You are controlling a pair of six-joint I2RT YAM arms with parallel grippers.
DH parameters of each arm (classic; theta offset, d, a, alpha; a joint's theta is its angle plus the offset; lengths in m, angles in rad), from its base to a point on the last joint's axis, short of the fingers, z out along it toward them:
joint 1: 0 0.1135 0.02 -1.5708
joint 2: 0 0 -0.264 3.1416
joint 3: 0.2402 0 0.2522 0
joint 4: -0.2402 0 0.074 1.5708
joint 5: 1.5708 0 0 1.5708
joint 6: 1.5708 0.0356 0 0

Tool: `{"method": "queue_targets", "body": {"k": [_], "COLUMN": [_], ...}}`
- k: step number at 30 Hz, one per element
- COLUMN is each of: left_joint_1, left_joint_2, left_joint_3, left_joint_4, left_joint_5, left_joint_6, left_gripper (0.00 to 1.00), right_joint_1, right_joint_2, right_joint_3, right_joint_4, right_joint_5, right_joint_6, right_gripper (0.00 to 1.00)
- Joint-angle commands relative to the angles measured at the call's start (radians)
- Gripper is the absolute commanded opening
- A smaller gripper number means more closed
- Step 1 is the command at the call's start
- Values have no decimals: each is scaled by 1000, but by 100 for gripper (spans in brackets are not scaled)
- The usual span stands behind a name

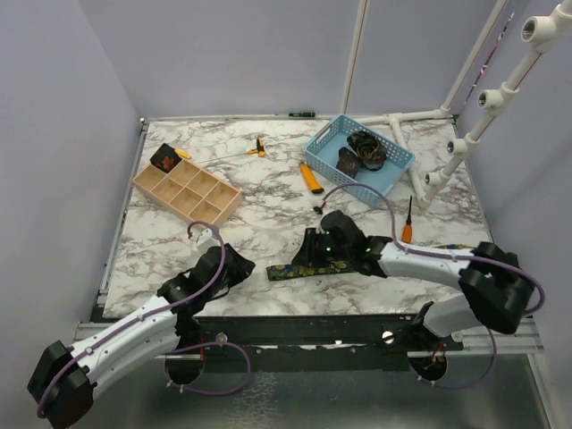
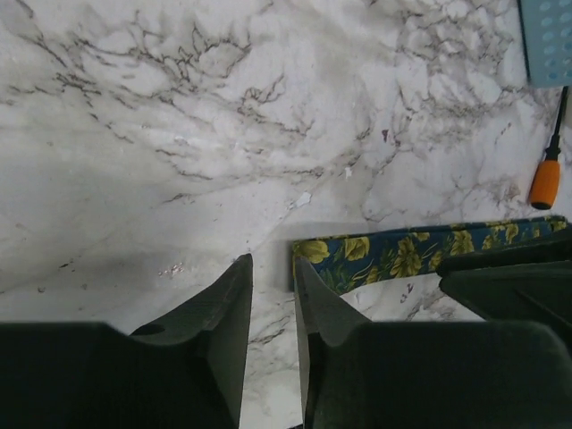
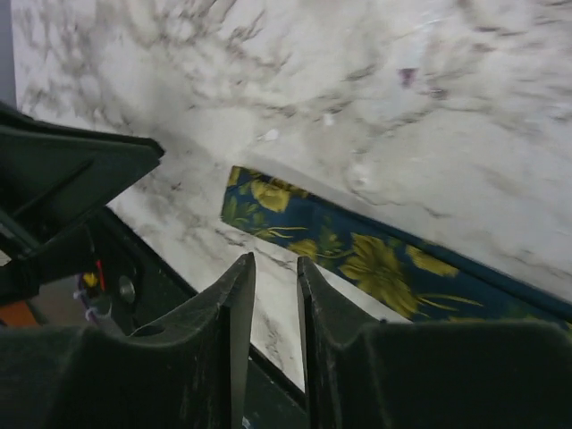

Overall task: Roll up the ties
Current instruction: Roll the tie at the center of the board.

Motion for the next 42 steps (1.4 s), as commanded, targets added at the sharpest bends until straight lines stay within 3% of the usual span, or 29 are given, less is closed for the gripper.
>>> {"method": "queue_targets", "body": {"k": [1, 7, 10, 20, 23, 26, 29, 32, 35, 37, 42], "left_joint_1": [6, 7, 6, 7, 8, 6, 7, 7, 7, 6, 8], "left_joint_2": [-53, -209, -262, -236, -244, -254, -255, -240, -186, -125, 44], "left_joint_3": [-55, -86, -91, -74, -72, -65, -59, -58, -63, -66, -64], "left_joint_4": [-1, -115, -155, -182, -182, -186, -187, -174, -108, -53, 95], "left_joint_5": [87, 43, 25, 7, -4, -17, -23, -16, 27, 55, 125], "left_joint_6": [-72, -109, -120, -84, -81, -70, -72, -70, -62, -59, -46], "left_gripper": [24, 22, 22, 23, 36, 50, 57, 61, 62, 61, 56], "right_joint_1": [72, 112, 112, 127, 129, 129, 124, 123, 119, 118, 118], "right_joint_2": [174, 357, 416, 571, 547, 456, 341, 202, 105, 89, 147], "right_joint_3": [110, 183, 173, 251, 255, 249, 261, 258, 220, 189, 163], "right_joint_4": [227, 310, 333, 244, 210, 181, 117, 22, -74, -116, -154], "right_joint_5": [-234, -346, -329, -339, -335, -271, -189, -70, 66, 108, 98], "right_joint_6": [-17, 30, 63, 51, 30, 27, 3, -53, -99, -127, -130], "right_gripper": [28, 24, 21, 17, 21, 32, 42, 46, 43, 36, 22]}}
